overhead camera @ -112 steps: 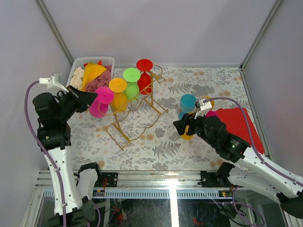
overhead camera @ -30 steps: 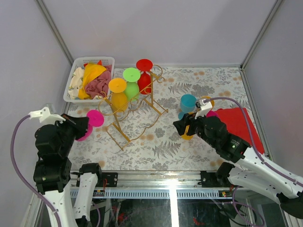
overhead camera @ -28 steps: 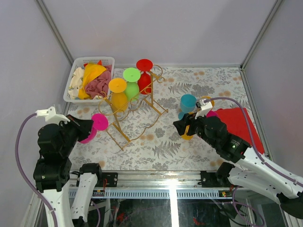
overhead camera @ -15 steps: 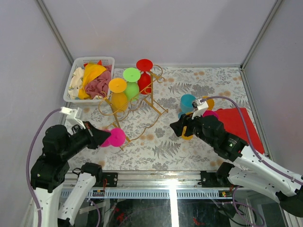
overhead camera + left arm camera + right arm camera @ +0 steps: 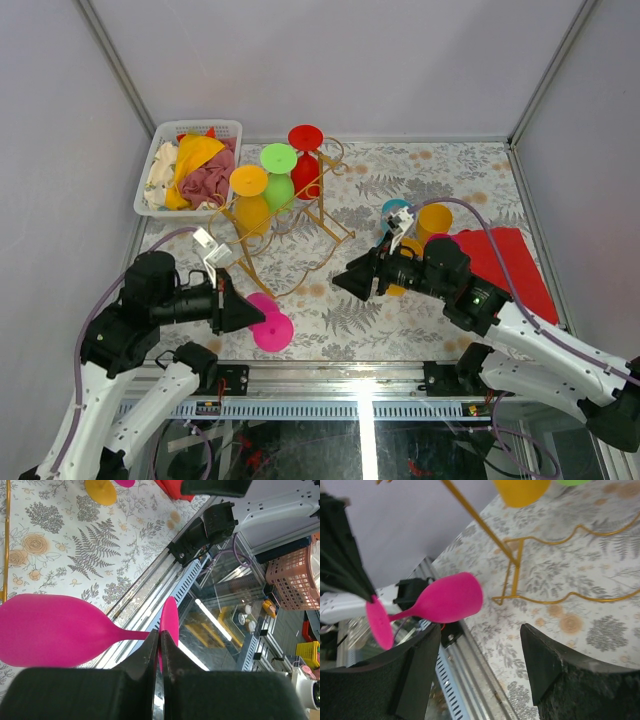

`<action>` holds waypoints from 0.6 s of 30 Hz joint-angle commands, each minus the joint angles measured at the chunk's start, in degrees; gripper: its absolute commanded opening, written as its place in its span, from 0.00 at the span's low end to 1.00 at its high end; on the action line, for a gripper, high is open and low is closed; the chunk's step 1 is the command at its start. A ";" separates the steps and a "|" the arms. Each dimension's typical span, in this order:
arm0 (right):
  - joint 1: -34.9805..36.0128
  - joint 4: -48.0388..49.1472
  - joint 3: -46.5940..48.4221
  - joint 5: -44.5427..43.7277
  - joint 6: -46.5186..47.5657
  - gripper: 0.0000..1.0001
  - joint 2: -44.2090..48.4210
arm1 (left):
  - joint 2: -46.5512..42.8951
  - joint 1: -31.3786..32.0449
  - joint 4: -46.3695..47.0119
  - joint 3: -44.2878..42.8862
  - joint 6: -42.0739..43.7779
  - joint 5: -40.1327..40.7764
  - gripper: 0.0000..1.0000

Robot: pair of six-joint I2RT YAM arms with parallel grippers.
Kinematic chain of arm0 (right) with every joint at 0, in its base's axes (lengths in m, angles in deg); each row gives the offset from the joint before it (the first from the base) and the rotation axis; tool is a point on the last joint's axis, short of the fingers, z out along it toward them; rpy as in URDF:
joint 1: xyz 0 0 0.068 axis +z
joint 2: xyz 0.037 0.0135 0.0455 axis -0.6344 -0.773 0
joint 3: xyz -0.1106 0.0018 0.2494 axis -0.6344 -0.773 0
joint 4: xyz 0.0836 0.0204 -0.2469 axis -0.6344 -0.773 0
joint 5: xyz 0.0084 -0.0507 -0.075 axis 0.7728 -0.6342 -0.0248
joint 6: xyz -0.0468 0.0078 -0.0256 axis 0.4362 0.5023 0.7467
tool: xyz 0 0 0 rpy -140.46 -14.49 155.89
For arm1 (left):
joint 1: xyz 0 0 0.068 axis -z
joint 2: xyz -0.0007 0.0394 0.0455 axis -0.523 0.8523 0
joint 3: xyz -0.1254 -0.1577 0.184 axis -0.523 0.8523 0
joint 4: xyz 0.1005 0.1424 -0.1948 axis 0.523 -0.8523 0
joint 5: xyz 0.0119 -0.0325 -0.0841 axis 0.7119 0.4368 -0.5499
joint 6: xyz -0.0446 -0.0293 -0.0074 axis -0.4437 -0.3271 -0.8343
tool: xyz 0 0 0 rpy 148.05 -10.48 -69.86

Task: Take the wine glass off the wine glass rack
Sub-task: Place the wine glass at the center of the board.

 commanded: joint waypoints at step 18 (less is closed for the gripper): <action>0.89 14.01 1.83 23.90 -5.50 0.70 -4.96 | 5.26 0.27 19.74 0.00 -9.02 0.66 0.00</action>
